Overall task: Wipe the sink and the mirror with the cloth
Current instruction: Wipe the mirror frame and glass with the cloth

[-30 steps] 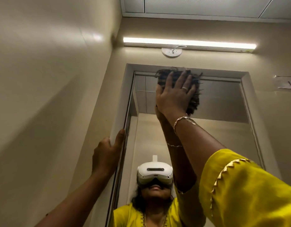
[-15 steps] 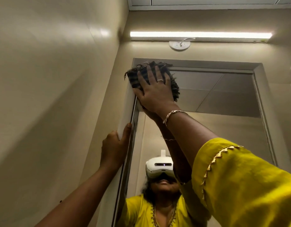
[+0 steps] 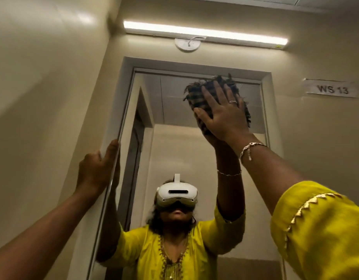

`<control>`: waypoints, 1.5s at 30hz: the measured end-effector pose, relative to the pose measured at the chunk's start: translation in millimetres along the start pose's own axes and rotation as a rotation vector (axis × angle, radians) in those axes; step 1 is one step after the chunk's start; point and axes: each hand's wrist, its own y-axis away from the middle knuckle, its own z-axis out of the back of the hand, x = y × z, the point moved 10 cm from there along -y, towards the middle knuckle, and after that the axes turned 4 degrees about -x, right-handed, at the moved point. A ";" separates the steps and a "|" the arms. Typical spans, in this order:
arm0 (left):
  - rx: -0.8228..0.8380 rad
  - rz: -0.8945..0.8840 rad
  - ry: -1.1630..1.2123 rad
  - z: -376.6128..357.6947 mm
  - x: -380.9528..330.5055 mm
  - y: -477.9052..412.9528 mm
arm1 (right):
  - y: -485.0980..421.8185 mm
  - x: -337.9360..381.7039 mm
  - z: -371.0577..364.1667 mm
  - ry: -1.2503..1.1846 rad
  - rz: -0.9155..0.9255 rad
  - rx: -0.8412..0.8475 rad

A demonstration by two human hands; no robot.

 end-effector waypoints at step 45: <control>0.051 -0.044 -0.016 -2.1 4.3 -0.5 | -39.6 144.0 -10.7 -0.118 0.099 0.019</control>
